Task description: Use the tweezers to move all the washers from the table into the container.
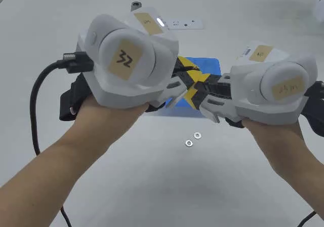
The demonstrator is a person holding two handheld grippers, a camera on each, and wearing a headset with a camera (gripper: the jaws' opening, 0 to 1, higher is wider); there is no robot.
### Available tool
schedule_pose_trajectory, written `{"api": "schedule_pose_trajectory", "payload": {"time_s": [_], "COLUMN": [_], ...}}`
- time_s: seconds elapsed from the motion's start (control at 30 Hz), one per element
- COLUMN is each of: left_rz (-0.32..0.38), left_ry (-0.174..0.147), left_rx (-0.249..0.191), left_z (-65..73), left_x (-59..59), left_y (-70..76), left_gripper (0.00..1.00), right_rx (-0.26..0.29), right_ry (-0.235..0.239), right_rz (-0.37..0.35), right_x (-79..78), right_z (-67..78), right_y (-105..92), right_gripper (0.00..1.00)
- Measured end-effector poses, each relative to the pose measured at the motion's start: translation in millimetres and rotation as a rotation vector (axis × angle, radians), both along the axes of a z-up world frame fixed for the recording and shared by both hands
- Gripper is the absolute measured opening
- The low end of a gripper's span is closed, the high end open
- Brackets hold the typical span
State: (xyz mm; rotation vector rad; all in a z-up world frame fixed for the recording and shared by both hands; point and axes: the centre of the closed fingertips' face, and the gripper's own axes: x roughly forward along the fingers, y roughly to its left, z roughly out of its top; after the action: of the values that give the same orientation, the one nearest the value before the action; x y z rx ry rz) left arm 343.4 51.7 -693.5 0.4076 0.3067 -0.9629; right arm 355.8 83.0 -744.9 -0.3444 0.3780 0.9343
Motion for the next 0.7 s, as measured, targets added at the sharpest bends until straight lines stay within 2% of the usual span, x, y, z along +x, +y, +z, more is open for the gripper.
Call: {"api": "schedule_pose_trajectory", "payload": {"time_s": [0.17, 0.3, 0.47, 0.7], "left_rz": [-0.001, 0.018, 0.044, 0.052], "left_ry": [0.032, 0.052, 0.082, 0.116], "left_rx": [-0.024, -0.026, -0.045, -0.05], "left_z": [-4.2, -11.5, -21.0, -39.3], "left_x": [-9.4, -14.5, -17.7, -24.9], "left_y": [3.9, 8.6, 12.1, 8.1], "left_gripper": [0.0, 0.0, 0.0, 0.0], "right_rx": [-0.008, -0.005, -0.058, -0.068], "right_ry": [0.008, 0.053, 0.07, 0.164], "right_rz": [0.016, 0.031, 0.029, -0.006], "right_x": [-11.2, -28.1, -49.3, -80.4], "right_z": [-4.6, -13.1, -29.2, -52.9], "right_y": [2.4, 2.4, -7.3, -23.6], "right_gripper": [0.07, 0.11, 0.16, 0.16]}}
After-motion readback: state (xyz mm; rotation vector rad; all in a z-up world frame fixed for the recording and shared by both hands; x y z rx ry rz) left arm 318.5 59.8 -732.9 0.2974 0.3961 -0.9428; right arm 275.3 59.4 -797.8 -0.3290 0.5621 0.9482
